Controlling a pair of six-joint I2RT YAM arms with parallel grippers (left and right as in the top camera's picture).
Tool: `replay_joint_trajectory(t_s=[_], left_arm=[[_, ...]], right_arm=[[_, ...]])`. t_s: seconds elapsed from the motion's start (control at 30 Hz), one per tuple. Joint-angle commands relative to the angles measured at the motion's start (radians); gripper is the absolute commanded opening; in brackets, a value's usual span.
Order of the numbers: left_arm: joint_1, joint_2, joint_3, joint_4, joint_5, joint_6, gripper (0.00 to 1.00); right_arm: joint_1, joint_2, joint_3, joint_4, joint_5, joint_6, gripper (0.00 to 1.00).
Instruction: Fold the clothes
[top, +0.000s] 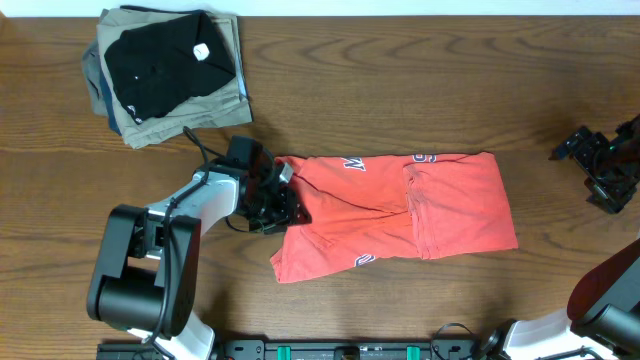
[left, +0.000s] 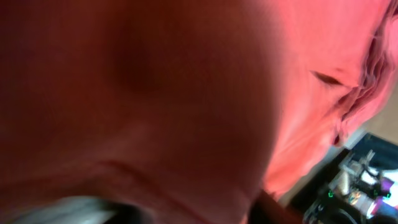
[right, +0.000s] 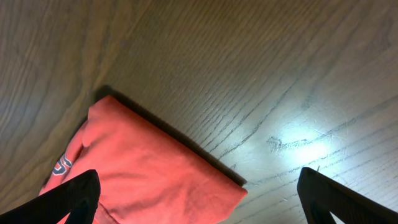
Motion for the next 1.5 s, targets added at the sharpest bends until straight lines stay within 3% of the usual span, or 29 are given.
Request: replay_joint_trajectory(t_s=[0.0,0.03,0.07,0.3,0.6,0.77,0.93,1.17,1.47], left_arm=[[-0.007,0.040,-0.034,-0.007,-0.169,-0.061,0.19],[-0.007,0.039,-0.034,-0.009,-0.179,-0.064,0.09],[-0.007,0.040,-0.034,-0.010,-0.182,-0.064,0.06],[0.046,0.039,-0.023,-0.080,-0.340,-0.116,0.06],[0.261,0.037,0.146,-0.409,-0.686,-0.116,0.06],[0.304,0.020,0.306,-0.579,-0.721,-0.103,0.06],[0.248,-0.077,0.421,-0.676,-0.720,-0.104,0.06],[0.048,-0.291,0.443,-0.700,-0.709,-0.129,0.06],[-0.219,-0.277,0.440,-0.642,-0.660,-0.272,0.06]], right_arm=[[-0.008,-0.018,0.013,0.000,0.010,-0.001,0.99],[-0.008,-0.018,0.013,0.000,0.010,-0.001,0.99],[-0.008,-0.018,0.013,0.000,0.010,-0.001,0.99],[-0.008,-0.018,0.013,0.000,0.010,-0.001,0.99],[-0.008,-0.018,0.013,0.000,0.010,-0.001,0.99],[-0.008,-0.018,0.013,0.000,0.010,-0.001,0.99],[-0.008,-0.018,0.013,0.000,0.010,-0.001,0.99],[-0.008,-0.018,0.013,0.000,0.010,-0.001,0.99],[-0.008,-0.018,0.013,0.000,0.010,-0.001,0.99]])
